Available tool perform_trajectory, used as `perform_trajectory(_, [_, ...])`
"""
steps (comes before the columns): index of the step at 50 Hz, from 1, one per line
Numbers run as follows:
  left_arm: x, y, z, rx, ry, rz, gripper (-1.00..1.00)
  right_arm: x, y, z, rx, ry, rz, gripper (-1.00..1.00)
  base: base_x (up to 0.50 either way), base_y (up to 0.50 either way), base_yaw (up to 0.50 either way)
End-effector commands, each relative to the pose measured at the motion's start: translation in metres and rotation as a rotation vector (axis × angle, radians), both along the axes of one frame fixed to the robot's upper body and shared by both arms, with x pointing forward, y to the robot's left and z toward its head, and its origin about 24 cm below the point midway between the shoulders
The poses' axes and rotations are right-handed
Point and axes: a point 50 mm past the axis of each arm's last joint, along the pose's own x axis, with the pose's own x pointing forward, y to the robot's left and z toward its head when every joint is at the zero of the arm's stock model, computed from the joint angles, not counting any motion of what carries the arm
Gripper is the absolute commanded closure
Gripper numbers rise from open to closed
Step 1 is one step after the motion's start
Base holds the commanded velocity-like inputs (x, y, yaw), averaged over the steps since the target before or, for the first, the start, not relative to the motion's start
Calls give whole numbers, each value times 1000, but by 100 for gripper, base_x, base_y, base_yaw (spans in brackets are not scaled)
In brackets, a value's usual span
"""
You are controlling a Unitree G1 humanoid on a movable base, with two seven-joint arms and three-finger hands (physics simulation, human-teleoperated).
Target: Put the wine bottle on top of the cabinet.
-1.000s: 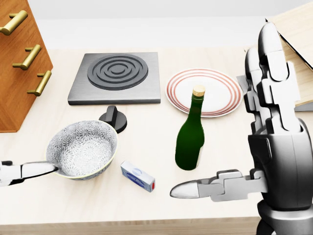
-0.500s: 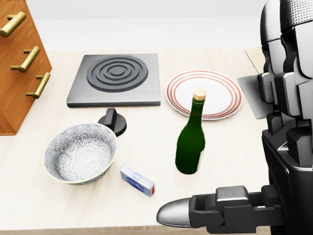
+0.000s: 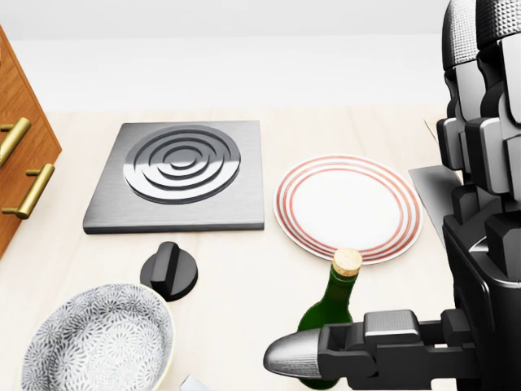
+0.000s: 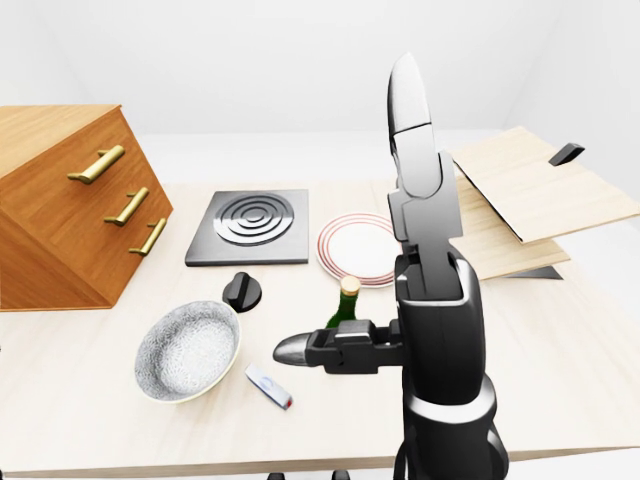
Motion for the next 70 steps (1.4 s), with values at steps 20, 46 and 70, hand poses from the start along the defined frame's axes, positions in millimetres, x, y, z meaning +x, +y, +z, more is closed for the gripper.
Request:
perform_trajectory(20, [2, -5, -3, 11, 13, -10, -100, -3, 2, -6, -32, 23, 5, -100, 25, 3, 0])
perform_trajectory(46, [2, -5, -5, 19, 23, -7, -100, -4, 3, -6, 3, 12, 37, -100, 0, 50, 0])
perform_trajectory(70, [4, -6, -8, 31, 42, -2, -100, -4, -3, -8, 84, 29, 53, -100, 0, 23, 0])
